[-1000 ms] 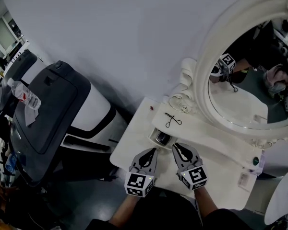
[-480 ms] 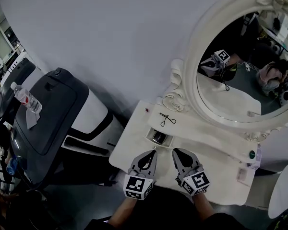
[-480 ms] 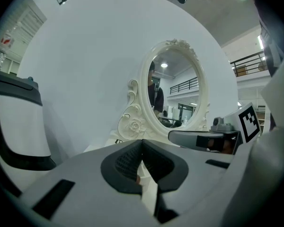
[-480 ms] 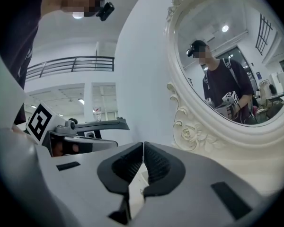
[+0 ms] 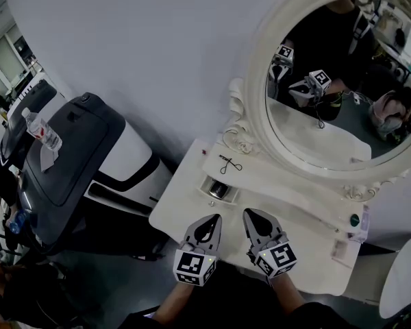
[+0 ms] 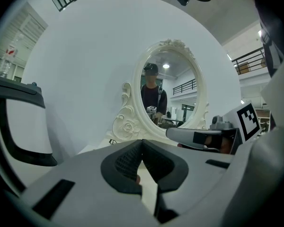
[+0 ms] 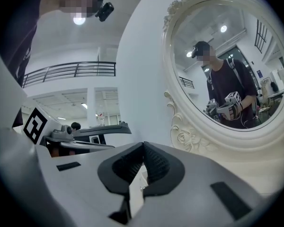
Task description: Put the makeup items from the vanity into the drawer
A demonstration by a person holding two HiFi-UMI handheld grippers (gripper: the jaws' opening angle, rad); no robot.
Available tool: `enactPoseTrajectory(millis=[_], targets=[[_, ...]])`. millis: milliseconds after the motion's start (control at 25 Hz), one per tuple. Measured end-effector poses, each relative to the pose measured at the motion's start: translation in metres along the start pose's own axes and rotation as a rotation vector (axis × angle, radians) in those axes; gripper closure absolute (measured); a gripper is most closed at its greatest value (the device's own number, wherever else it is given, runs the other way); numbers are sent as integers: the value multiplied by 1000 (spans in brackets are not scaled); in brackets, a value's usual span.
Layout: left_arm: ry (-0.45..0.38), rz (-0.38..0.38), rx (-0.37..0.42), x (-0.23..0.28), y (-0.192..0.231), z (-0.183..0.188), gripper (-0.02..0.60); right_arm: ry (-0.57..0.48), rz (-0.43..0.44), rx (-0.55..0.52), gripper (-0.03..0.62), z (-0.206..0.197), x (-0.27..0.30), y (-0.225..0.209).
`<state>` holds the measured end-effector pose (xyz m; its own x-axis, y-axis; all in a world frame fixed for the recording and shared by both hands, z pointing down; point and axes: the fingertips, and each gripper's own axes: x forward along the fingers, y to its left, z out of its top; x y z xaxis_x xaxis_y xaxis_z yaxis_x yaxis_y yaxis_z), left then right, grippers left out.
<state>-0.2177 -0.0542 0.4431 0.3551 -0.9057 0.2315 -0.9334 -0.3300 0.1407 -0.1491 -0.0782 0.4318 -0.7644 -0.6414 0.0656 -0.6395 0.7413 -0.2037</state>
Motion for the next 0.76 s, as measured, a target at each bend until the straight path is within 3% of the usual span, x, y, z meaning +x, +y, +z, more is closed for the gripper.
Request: enactPoseTrajectory(millis=[760], targets=[[-13, 36, 4, -9, -53, -6, 568, 1, 58, 30, 571, -6, -49, -3]])
